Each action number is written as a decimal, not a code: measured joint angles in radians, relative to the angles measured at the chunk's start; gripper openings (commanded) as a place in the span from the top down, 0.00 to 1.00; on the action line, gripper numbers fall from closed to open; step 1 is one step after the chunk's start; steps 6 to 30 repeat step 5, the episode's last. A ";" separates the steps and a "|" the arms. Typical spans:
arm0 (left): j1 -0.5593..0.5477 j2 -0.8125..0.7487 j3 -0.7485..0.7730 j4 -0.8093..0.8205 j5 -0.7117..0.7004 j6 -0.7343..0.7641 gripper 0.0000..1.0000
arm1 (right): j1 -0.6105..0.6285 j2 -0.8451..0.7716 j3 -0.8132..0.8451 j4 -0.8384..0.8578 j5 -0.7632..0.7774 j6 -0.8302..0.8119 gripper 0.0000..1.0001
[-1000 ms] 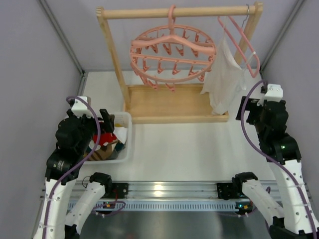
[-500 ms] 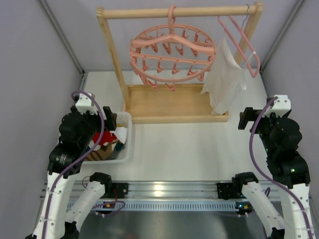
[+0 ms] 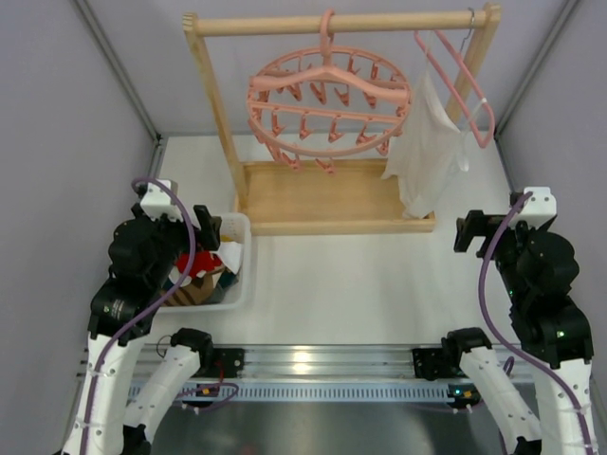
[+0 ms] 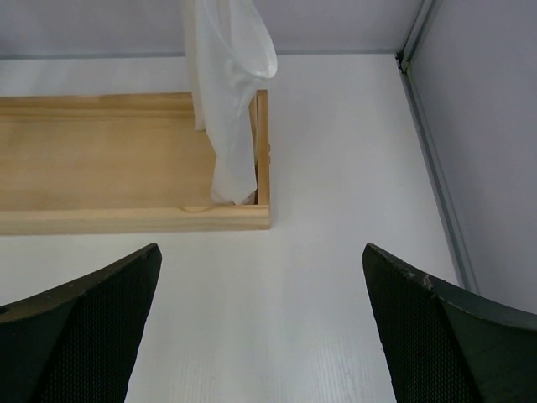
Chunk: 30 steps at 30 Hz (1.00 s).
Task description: Remove the socks clipped to the hanger
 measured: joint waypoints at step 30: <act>0.000 -0.008 0.000 0.001 0.000 0.000 0.01 | 0.000 -0.001 0.000 0.000 -0.002 0.004 0.00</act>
